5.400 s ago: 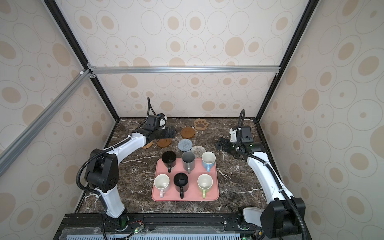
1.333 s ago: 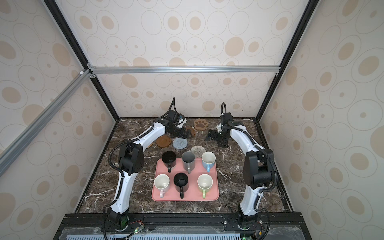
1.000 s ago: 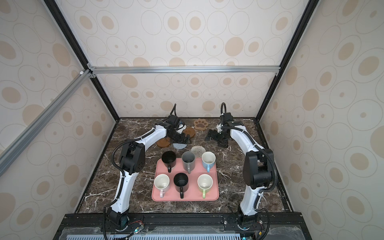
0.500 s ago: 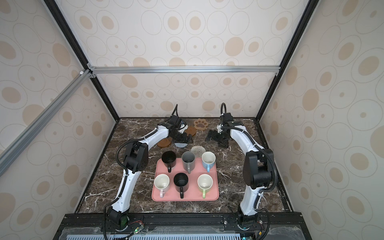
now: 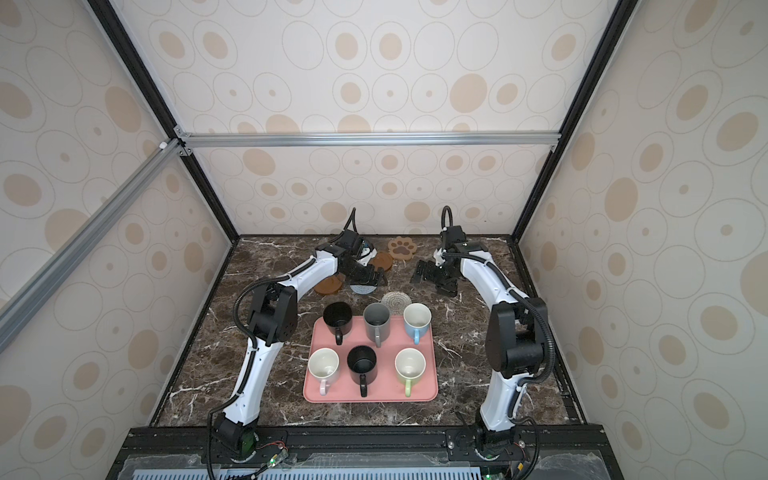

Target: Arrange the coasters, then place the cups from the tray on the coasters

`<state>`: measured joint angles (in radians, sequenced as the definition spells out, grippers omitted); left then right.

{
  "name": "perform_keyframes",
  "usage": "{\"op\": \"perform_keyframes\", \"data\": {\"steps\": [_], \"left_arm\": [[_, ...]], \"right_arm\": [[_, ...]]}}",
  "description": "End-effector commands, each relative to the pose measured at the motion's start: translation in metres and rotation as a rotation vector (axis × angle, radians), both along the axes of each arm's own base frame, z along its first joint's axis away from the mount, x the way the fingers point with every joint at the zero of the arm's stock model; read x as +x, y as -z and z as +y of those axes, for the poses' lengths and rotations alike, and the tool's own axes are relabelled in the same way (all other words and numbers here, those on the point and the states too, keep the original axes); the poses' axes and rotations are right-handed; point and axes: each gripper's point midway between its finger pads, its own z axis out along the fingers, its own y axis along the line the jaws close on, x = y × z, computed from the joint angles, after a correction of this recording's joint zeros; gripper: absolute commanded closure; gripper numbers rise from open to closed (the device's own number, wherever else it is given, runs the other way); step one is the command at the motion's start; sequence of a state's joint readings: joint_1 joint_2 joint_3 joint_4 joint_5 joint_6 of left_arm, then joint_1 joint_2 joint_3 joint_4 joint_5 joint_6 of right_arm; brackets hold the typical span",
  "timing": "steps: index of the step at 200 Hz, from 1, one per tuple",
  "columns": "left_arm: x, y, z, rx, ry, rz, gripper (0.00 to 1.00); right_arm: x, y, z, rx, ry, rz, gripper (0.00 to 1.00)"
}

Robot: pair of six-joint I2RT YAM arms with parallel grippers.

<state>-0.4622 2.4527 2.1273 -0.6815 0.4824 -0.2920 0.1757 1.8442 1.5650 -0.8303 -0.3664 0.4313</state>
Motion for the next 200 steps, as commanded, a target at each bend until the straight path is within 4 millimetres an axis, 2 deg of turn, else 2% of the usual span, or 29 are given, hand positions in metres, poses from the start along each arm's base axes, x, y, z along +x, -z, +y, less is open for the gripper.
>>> {"op": "perform_keyframes", "data": {"steps": [1,41,68,120,138,157,200], "left_arm": [[-0.002,0.012,-0.003,0.013,0.004,0.031,0.00],[0.005,-0.012,0.001,0.024,-0.021,-0.018,0.00],[0.008,-0.037,0.001,0.011,-0.036,-0.059,0.00],[0.026,-0.113,0.009,-0.015,-0.108,-0.226,0.00],[0.035,-0.144,0.022,-0.007,-0.168,-0.306,0.00],[0.041,-0.163,0.043,0.013,-0.241,-0.361,0.00],[0.051,-0.176,0.095,-0.013,-0.394,-0.403,0.00]], "right_arm": [[-0.008,0.004,0.001,-0.010,-0.019,0.025,0.00],[-0.004,-0.002,0.000,-0.014,-0.024,0.003,0.00],[0.002,-0.012,0.000,-0.012,-0.034,-0.030,0.00],[0.033,-0.050,-0.002,0.065,-0.013,-0.138,0.00],[0.048,-0.057,0.003,0.096,-0.011,-0.168,0.00],[0.065,-0.058,0.012,0.153,-0.008,-0.184,0.00],[0.099,-0.049,0.031,0.243,0.090,-0.198,0.00]]}}
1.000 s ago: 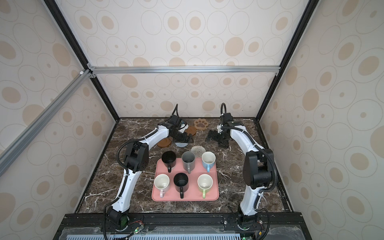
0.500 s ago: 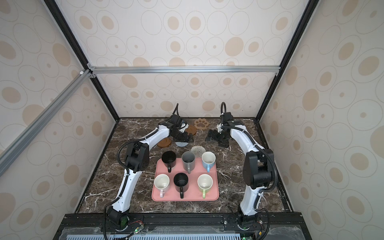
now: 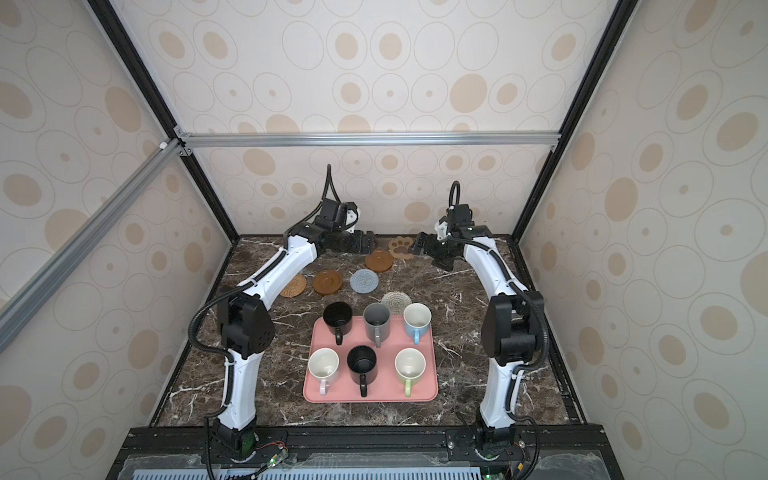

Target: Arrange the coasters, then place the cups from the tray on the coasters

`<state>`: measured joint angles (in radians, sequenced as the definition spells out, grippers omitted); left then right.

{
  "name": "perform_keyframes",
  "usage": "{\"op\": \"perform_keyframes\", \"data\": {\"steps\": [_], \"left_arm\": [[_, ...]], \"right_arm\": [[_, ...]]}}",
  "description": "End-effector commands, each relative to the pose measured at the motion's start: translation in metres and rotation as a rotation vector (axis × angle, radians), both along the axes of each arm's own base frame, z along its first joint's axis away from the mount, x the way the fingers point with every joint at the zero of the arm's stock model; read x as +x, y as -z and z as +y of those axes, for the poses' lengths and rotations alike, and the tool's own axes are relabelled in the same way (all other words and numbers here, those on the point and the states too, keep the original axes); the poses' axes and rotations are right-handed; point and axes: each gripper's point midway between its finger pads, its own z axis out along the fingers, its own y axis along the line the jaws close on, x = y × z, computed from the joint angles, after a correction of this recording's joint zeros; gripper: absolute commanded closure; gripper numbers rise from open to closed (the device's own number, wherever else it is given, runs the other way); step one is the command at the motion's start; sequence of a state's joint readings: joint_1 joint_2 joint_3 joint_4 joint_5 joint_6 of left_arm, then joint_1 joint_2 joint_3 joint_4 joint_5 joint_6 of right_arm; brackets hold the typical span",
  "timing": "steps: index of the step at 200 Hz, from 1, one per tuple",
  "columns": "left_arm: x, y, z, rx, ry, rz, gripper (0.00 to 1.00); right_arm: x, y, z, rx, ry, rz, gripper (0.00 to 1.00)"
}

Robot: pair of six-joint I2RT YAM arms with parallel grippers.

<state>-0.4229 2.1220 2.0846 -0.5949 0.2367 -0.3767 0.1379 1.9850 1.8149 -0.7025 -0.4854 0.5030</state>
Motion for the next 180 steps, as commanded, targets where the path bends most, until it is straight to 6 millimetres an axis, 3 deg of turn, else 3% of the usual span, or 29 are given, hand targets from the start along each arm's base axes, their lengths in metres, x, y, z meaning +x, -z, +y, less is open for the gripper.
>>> {"op": "perform_keyframes", "data": {"steps": [1,26,62,88,113,114,136,180], "left_arm": [[0.015,-0.001,0.042,-0.019,-0.139,-0.028,0.00],[0.014,-0.001,0.076,-0.082,-0.233,-0.036,0.00],[-0.013,0.004,0.106,-0.106,-0.264,-0.067,0.00],[-0.034,0.020,0.124,-0.119,-0.297,-0.051,0.00],[-0.047,0.033,0.135,-0.125,-0.303,-0.032,0.00],[-0.048,0.034,0.135,-0.124,-0.304,-0.030,0.00],[-0.049,0.040,0.148,-0.079,-0.313,-0.018,0.00],[-0.046,0.049,0.153,-0.090,-0.326,-0.010,0.00]], "right_arm": [[0.019,-0.001,0.018,0.082,0.045,-0.012,0.00],[0.034,0.010,0.034,0.096,0.072,0.008,0.00],[0.057,0.023,0.067,0.144,0.085,-0.005,0.00],[0.075,0.032,0.089,0.220,0.118,-0.003,0.00],[0.096,0.038,0.098,0.271,0.149,-0.028,0.00],[0.094,0.039,0.106,0.270,0.138,-0.025,0.00],[0.105,0.051,0.125,0.286,0.121,-0.021,0.00],[0.127,0.078,0.140,0.356,0.147,0.010,0.00]]}}
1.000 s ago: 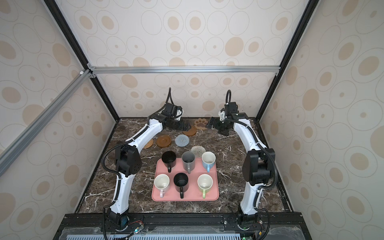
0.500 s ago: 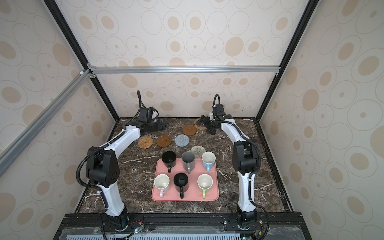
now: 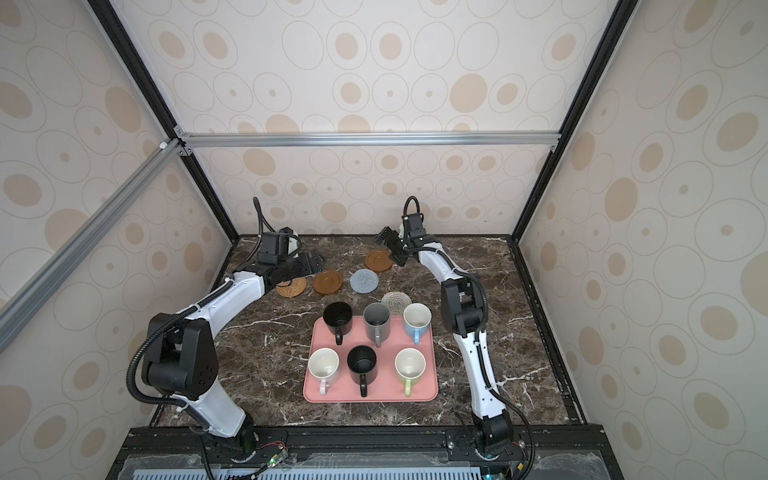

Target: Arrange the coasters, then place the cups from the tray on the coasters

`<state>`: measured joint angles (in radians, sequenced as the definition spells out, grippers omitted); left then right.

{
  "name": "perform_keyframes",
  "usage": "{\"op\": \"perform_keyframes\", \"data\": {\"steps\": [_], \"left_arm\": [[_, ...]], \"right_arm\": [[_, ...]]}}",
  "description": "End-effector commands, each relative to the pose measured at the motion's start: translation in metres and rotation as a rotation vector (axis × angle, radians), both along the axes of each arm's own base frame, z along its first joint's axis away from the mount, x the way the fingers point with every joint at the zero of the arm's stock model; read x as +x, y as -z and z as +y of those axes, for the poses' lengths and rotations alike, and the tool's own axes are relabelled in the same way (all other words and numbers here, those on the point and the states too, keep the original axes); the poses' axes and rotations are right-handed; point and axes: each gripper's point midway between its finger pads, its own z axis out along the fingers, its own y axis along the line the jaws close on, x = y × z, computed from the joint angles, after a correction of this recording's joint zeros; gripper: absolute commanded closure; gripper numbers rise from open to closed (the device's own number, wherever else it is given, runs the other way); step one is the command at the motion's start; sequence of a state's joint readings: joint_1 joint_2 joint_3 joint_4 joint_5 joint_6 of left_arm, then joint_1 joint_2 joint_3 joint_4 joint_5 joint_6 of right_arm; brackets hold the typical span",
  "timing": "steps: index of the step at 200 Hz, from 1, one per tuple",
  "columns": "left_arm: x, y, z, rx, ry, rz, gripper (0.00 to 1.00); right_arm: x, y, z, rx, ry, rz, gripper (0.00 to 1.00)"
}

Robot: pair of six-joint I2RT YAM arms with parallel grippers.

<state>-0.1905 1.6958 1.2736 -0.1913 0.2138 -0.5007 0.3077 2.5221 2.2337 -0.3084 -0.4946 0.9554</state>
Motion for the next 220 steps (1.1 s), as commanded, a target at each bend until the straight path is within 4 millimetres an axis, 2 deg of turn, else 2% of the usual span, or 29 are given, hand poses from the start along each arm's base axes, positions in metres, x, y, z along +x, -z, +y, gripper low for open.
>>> {"op": "perform_keyframes", "data": {"steps": [1,4,7,12,45,84,107,144,185,220], "left_arm": [[0.006,-0.008,0.002,-0.010,0.002,-0.036,0.00],[0.006,-0.007,0.001,-0.011,0.006,-0.036,0.00],[0.007,-0.007,0.000,-0.013,0.010,-0.037,0.00],[0.008,-0.007,0.000,-0.010,0.013,-0.040,0.00],[0.013,-0.004,0.003,0.014,0.009,-0.030,0.00],[0.018,-0.007,0.004,0.026,0.010,-0.040,0.00],[0.018,-0.005,0.004,0.023,0.010,-0.033,0.00],[0.014,-0.001,0.004,0.017,0.008,-0.029,0.00],[0.009,0.003,0.006,0.019,0.001,-0.024,0.00],[0.004,0.004,0.007,0.011,-0.003,-0.017,0.00]], "right_arm": [[0.013,0.004,0.011,0.076,0.028,0.008,0.00],[0.014,0.007,0.011,0.078,0.031,0.013,0.00],[0.019,-0.002,0.012,0.089,0.033,-0.010,0.00],[0.021,-0.001,0.013,0.094,0.038,-0.012,0.00],[0.027,0.019,0.017,0.107,0.052,0.015,0.00],[0.024,0.034,0.023,0.114,0.034,0.045,0.00],[0.015,0.045,0.022,0.079,0.018,0.085,0.00],[-0.007,0.063,0.008,-0.046,-0.010,0.163,0.00],[-0.032,0.081,-0.021,-0.203,0.001,0.260,0.00],[-0.044,0.078,-0.049,-0.276,0.030,0.298,0.00]]}}
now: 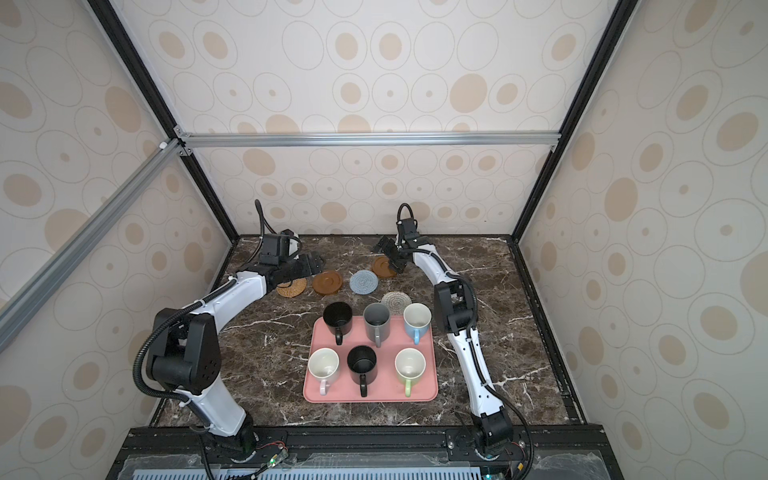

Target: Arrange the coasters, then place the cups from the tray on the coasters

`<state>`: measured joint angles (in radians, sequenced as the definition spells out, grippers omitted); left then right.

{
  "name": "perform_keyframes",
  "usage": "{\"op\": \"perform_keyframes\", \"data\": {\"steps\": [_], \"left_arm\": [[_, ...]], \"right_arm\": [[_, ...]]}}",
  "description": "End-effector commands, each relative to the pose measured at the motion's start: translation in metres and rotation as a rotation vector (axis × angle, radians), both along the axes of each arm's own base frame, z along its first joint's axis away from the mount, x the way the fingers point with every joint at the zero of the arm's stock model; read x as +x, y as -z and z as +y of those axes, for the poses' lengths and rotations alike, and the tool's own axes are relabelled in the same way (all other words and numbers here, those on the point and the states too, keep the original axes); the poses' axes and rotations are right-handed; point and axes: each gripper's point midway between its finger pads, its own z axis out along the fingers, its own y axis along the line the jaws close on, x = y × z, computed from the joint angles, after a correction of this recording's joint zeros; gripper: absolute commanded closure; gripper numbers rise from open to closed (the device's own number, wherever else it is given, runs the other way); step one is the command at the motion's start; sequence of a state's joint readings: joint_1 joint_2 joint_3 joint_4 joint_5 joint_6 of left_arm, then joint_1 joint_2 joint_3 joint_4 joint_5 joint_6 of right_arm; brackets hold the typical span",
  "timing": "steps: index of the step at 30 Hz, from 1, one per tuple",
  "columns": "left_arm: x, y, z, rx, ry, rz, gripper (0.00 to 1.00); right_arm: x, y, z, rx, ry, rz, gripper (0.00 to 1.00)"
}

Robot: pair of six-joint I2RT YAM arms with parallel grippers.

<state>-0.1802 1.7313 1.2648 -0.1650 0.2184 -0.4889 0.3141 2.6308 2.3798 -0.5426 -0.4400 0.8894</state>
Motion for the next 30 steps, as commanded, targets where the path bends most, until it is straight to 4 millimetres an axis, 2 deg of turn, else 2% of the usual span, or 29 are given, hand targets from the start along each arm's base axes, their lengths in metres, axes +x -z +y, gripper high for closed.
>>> {"op": "perform_keyframes", "data": {"steps": [1,4,5,14,16,21,26,30], "left_arm": [[-0.002,-0.011,0.004,0.002,-0.004,-0.032,0.00],[-0.004,-0.011,0.004,-0.004,-0.005,-0.031,0.00],[-0.005,-0.011,0.004,-0.005,-0.007,-0.031,0.00],[-0.007,-0.006,0.003,-0.012,-0.003,-0.019,0.00],[-0.006,-0.006,0.002,-0.013,-0.001,-0.019,0.00],[-0.003,-0.007,0.000,-0.012,0.007,-0.017,0.00],[-0.004,-0.008,0.001,-0.009,0.008,-0.016,0.00],[-0.005,-0.008,0.001,-0.006,0.007,-0.015,0.00]], "right_arm": [[-0.033,0.029,-0.041,-0.152,0.040,0.160,0.00],[-0.049,0.035,-0.056,-0.210,0.047,0.201,0.00],[-0.047,0.034,-0.075,-0.220,0.074,0.207,0.00],[-0.076,0.028,-0.147,-0.339,0.158,0.244,0.00],[-0.079,0.026,-0.158,-0.355,0.172,0.246,0.00],[-0.086,0.023,-0.176,-0.392,0.189,0.255,0.00],[-0.086,0.020,-0.179,-0.398,0.191,0.250,0.00],[-0.078,0.005,-0.182,-0.391,0.193,0.215,0.00]]}}
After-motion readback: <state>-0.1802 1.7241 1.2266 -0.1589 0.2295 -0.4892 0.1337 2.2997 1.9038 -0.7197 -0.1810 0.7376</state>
